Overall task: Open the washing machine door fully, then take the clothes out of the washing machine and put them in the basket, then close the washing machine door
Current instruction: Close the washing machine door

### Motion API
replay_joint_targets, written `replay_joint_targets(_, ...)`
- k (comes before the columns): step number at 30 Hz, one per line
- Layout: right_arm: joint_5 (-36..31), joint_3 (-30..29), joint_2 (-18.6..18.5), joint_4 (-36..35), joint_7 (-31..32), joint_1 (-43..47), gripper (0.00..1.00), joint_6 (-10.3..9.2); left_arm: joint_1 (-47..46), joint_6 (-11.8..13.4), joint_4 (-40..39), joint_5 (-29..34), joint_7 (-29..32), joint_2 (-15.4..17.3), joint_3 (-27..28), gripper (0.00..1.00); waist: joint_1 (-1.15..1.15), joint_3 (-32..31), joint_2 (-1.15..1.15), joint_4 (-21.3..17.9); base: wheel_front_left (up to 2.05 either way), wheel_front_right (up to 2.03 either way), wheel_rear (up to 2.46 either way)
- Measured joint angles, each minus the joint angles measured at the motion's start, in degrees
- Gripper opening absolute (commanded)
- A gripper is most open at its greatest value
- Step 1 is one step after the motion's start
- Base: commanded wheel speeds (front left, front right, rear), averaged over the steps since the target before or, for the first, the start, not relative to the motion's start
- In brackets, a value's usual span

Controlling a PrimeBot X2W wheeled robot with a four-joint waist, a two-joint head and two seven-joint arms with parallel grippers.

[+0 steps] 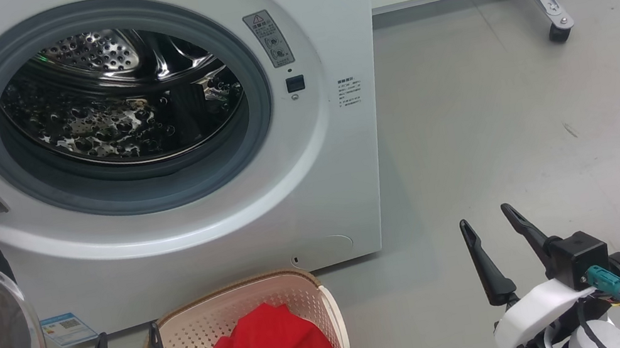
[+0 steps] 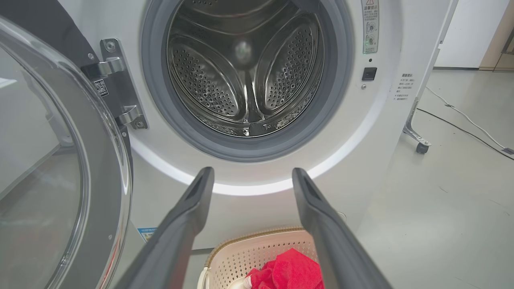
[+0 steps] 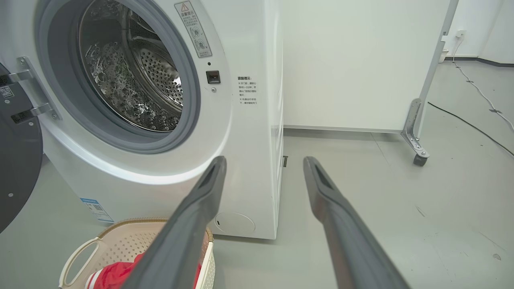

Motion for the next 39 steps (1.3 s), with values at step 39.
replay_joint_targets(39,-1.1,-0.7,0.2,-0.3,0.0,0.0,1.0,0.44,3.8,1.3,-8.7,1.8,4.8,0.7,-1.4,1.0,0.0,0.5,0.0,0.3,-0.63,0.63,0.0)
